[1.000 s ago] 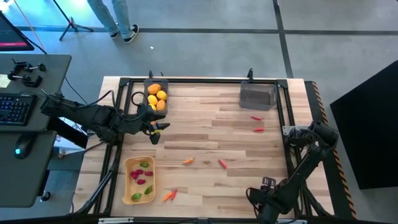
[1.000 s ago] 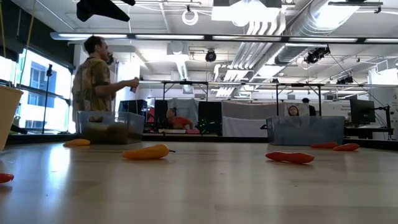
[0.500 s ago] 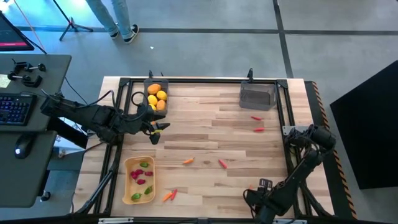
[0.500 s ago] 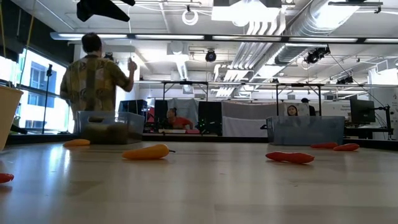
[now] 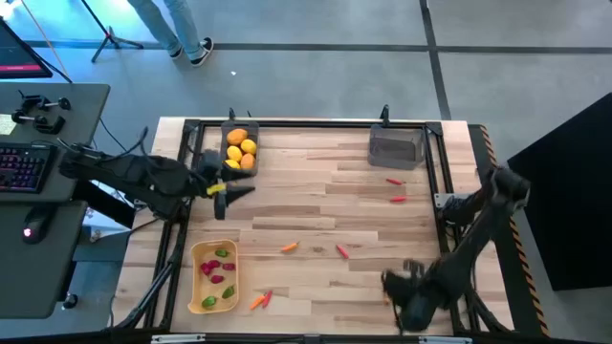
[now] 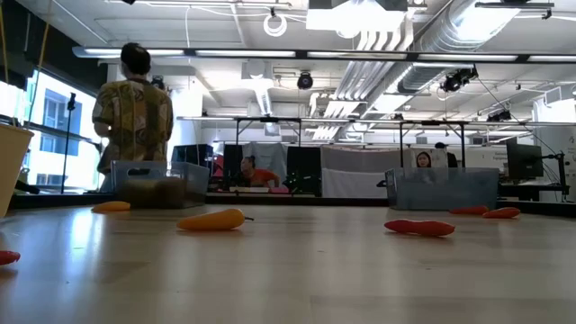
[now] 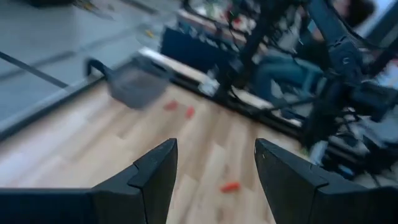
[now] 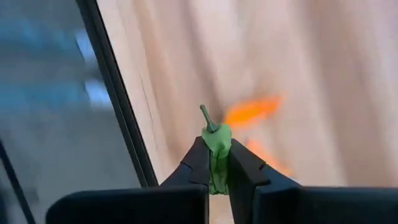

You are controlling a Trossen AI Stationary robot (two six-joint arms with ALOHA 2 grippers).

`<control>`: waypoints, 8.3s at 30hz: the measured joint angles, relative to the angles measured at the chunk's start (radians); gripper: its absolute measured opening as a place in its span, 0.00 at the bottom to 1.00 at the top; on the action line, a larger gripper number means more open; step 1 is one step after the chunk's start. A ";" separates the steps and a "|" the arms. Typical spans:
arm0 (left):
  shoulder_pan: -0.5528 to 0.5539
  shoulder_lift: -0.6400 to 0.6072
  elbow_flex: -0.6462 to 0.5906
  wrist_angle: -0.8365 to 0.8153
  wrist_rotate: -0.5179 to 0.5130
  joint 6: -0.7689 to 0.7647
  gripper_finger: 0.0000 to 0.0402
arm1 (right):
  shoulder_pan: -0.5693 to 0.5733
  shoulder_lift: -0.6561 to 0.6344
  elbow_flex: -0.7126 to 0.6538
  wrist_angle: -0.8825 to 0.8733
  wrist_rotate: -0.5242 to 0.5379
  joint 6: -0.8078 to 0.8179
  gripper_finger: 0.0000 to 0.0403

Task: Sort produce into baskets
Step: Put the green bell pepper into the yellow bin, then put the center red chili into the right black bin, then put the center yellow chili into the right black bin

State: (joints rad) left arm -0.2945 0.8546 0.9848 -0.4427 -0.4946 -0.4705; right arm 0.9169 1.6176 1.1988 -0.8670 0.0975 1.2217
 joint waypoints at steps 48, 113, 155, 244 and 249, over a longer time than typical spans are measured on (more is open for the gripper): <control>0.000 -0.043 -0.001 -0.009 -0.146 -0.128 0.50 | -0.725 0.965 0.972 1.024 -0.144 -0.781 0.40; 0.125 0.364 -0.284 0.104 0.154 -0.033 0.50 | -0.557 0.268 -0.023 0.240 0.004 -0.365 0.38; 0.124 0.364 -0.284 0.104 0.137 -0.073 0.50 | -0.506 -0.150 -0.454 0.473 0.075 -0.324 0.48; 0.482 0.279 -0.167 0.048 0.366 0.264 0.50 | -0.785 0.003 -0.265 1.008 -0.095 -0.977 0.52; 0.481 0.279 -0.170 0.015 0.363 0.263 0.50 | -0.780 0.188 -0.060 0.870 -0.160 -1.103 0.52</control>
State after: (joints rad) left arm 0.1867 1.1332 0.8150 -0.4274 -0.1318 -0.2075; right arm 0.1371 1.8051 1.1387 0.0030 -0.0625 0.1187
